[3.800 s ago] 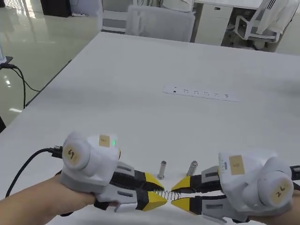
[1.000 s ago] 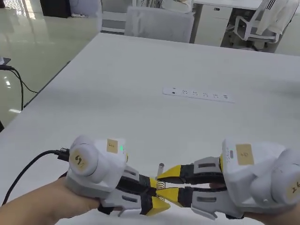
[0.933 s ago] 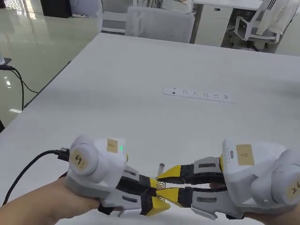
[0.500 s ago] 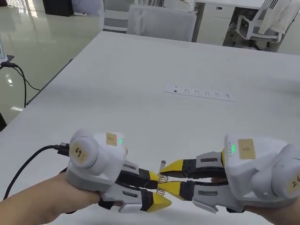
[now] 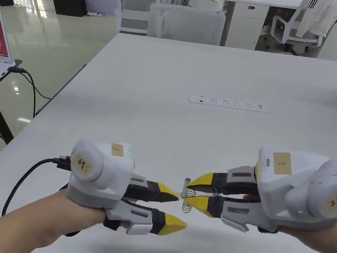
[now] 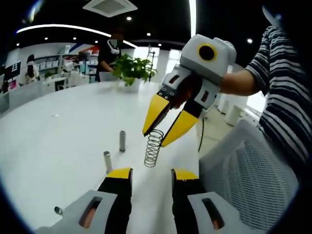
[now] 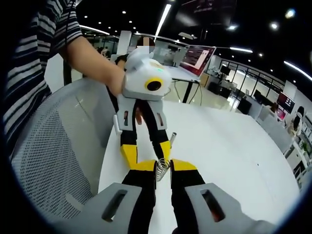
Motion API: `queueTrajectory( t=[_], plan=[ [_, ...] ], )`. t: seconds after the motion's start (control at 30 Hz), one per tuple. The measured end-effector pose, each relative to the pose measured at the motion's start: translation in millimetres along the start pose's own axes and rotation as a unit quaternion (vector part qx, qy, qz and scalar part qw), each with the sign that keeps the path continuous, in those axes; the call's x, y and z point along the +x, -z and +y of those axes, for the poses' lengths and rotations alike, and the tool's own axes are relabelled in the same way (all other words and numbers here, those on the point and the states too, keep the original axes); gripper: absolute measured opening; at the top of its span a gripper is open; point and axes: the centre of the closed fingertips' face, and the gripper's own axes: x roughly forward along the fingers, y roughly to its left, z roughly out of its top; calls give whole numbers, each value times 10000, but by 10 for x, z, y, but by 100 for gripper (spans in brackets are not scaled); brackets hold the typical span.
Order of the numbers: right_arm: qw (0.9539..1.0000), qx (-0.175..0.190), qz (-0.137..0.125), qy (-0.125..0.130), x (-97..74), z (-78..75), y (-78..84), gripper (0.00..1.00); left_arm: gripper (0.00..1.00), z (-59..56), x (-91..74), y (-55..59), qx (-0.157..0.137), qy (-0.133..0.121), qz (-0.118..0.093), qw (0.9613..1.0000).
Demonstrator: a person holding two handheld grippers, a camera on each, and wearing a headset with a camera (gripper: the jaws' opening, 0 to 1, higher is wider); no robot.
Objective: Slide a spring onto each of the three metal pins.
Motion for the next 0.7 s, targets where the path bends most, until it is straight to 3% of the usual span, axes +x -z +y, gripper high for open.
queueTrajectory(
  t=[0.3, 0.37, 0.53, 0.7],
  plan=[
    [9998, 14, 85, 190, 10, -74, 69, 8, 29, 87, -241, 72, -142, -220, -13, 9997],
    [9998, 50, 77, 202, 15, -77, 74, 8, 31, 125, -313, 73, -183, -311, -65, 9993],
    [9996, 26, 122, 238, 29, -90, 95, 8, 34, 215, -479, -63, -366, -517, -460, 9969],
    [9994, 18, 147, 322, 33, -134, 113, 8, 39, 302, -598, -67, -352, -716, -532, 9954]
  ],
)
